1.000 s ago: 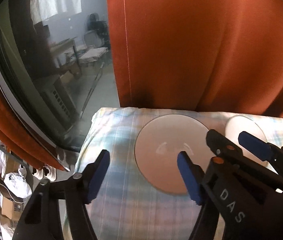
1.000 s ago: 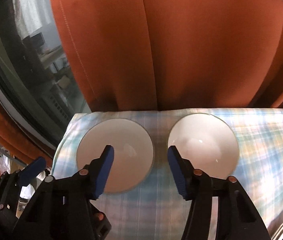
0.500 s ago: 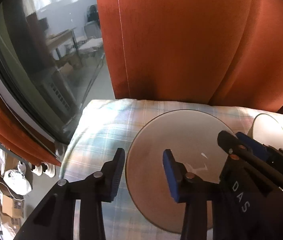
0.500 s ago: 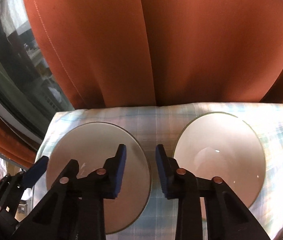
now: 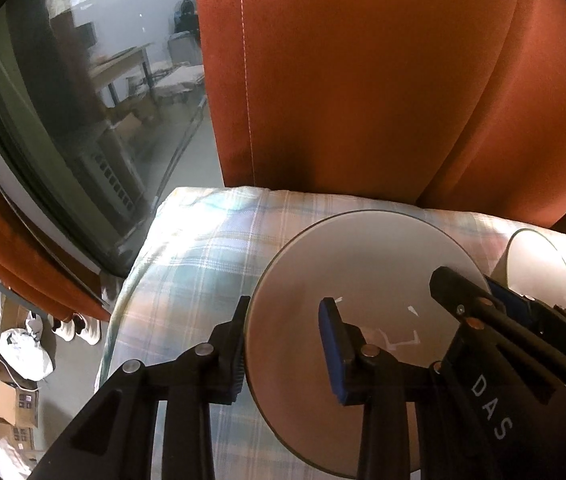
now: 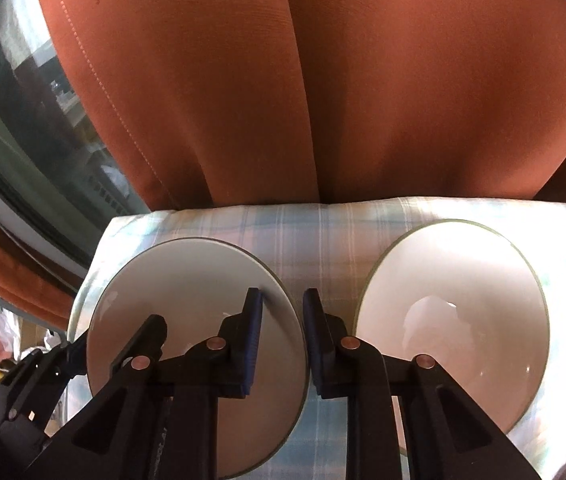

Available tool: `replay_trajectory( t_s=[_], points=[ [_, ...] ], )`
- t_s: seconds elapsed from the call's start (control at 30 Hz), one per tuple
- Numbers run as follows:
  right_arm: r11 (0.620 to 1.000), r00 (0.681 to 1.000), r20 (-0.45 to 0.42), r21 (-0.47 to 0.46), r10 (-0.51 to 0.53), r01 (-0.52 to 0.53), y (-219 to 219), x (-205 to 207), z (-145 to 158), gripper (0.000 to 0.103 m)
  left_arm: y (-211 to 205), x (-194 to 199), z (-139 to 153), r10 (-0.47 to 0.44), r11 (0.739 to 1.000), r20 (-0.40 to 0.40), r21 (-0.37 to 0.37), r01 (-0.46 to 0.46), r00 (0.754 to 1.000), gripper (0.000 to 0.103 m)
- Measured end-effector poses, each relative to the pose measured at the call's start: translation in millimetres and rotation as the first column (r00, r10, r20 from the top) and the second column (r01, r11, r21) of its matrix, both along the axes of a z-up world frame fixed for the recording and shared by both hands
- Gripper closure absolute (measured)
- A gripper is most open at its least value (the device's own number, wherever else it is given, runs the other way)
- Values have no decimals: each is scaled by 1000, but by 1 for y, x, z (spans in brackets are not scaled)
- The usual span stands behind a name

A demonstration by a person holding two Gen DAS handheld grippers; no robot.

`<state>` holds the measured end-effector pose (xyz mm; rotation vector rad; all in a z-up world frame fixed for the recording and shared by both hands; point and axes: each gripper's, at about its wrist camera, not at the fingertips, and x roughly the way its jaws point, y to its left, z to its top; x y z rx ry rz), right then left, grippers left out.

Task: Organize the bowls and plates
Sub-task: 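Carry the held bowl with both grippers toward the first placed bowl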

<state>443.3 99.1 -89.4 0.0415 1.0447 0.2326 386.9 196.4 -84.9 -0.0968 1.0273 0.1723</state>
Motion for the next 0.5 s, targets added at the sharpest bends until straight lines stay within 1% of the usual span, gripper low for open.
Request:
replay_trajectory(
  t_s=[0.23,0.5],
  points=[
    [1000,1000,24,-3,-6,6,0,-11,24,78,0,-9,21,-6,1000,35,-5,6,999,71],
    [1000,997,82,-6,-10,11,0,-37,65,78,0,-33,60,-9,1000,96,-10,10,995,71]
  ],
)
